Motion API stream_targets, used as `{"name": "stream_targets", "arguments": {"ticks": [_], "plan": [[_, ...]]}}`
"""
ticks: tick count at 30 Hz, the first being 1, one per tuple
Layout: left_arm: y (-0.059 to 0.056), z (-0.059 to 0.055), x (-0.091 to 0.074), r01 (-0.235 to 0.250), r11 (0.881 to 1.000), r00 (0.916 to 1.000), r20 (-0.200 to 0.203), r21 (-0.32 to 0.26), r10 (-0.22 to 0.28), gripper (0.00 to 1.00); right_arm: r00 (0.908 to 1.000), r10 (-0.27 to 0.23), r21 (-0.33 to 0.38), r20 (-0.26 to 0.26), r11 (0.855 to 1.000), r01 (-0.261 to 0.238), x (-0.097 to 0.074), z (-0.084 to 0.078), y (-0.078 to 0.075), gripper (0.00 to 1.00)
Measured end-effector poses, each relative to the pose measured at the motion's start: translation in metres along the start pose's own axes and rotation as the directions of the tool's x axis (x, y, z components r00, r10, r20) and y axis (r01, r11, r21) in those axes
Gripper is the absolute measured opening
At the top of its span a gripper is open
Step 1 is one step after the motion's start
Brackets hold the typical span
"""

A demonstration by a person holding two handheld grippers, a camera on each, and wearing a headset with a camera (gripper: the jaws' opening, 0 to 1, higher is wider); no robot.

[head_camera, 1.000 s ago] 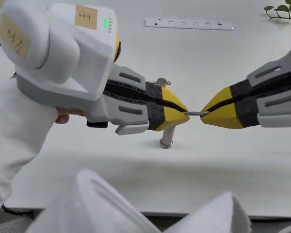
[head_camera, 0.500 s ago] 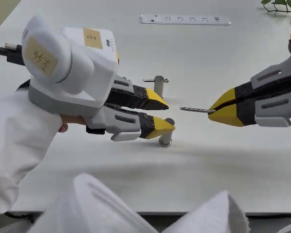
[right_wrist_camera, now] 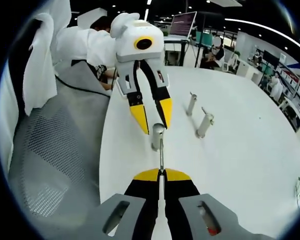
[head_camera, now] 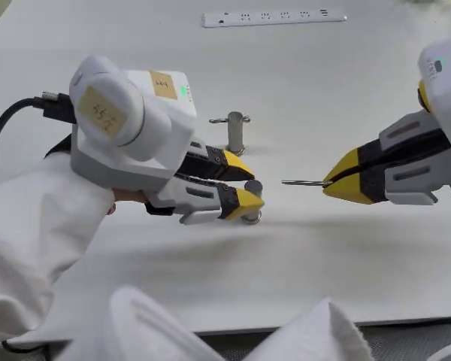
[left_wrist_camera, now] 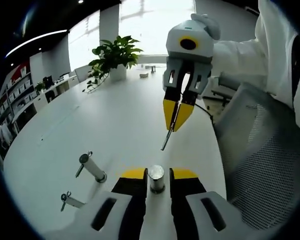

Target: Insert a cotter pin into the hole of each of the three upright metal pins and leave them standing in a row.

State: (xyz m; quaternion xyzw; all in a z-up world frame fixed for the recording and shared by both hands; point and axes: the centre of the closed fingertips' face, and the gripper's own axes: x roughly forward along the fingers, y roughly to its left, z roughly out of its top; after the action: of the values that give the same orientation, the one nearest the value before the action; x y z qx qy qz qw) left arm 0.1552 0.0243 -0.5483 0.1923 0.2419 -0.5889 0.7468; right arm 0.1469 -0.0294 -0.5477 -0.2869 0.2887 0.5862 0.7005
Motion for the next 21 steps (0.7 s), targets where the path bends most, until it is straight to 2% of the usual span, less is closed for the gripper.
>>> {"name": "stream_targets", "arguments": {"ticks": [4,12,21], "plan": [[0.003,-0.001,0.000,-0.004,1.000,1.0000,-0.004,-0.009,0.004,0.11,0.9999,0.014,0.001,0.009,1.000,-0.014,0.006,-0.002,-0.003,0.00],[0.001,-0.002,-0.002,0.018,1.000,0.9998,-0.007,0.011,-0.018,0.10,0.9986,0.042,-0.018,0.031,0.999,-0.041,0.014,0.000,-0.006,0.00],[0.000,-0.002,-0.002,0.023,1.000,0.9997,-0.009,0.016,-0.022,0.10,0.9970,0.066,-0.053,0.040,0.997,-0.064,0.020,0.003,-0.005,0.00]]}}
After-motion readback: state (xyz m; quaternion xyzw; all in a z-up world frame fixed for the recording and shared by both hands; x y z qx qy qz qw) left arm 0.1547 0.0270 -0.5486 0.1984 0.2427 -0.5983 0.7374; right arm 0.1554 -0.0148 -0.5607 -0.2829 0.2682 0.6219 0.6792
